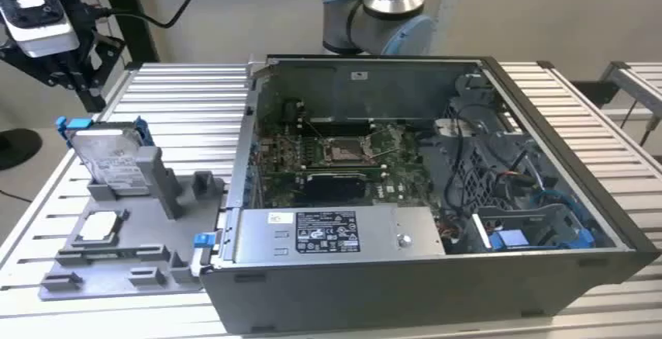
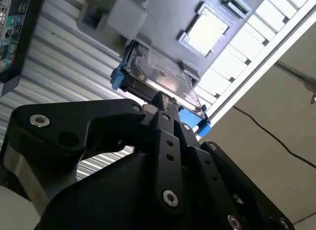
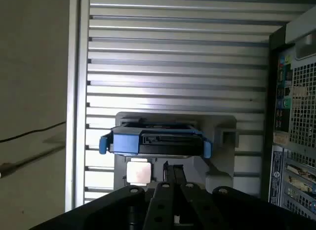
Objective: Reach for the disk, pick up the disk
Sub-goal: 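Reach for the disk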
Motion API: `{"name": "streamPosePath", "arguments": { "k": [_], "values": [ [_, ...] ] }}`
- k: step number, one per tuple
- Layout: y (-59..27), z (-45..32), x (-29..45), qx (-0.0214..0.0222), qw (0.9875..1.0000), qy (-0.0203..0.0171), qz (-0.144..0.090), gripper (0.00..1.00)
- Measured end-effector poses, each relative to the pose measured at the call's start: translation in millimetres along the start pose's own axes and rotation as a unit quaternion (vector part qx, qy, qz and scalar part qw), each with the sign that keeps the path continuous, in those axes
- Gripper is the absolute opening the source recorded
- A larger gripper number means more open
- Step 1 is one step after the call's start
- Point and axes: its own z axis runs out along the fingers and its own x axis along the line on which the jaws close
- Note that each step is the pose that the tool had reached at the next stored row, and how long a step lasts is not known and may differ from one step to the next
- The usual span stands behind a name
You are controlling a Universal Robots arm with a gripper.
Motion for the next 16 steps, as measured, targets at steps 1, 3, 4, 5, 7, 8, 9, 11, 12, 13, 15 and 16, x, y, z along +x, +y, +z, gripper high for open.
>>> {"name": "streamPosePath", "arguments": {
  "k": [1,3,4,5,7,8,9,11,12,13,15,16],
  "values": [
    [0.0,0.0,0.0,0.0000,1.0000,0.0000,0.000,0.00],
    [0.0,0.0,0.0,0.0000,1.0000,0.0000,0.000,0.00],
    [0.0,-0.1,0.1,0.0000,1.0000,0.0001,0.000,0.00],
    [0.0,0.0,0.3,0.0000,1.0000,0.0000,0.000,0.00],
    [0.1,0.0,0.7,0.0000,1.0000,0.0000,0.000,0.00],
    [0.1,0.0,0.9,0.0000,1.0000,0.0000,0.000,0.00],
    [0.1,0.0,1.1,0.0000,1.0000,0.0000,0.000,0.00],
    [0.2,0.0,1.4,0.0000,1.0000,0.0000,0.000,0.00],
    [0.2,0.0,1.5,0.0000,1.0000,0.0000,0.000,0.00],
    [0.3,0.0,1.7,0.0000,1.0000,0.0000,0.000,0.00],
    [0.5,0.0,2.1,0.0000,1.0000,0.0000,0.000,0.00],
    [0.6,0.0,2.4,0.0000,1.0000,0.0000,0.000,0.00]
  ]
}}
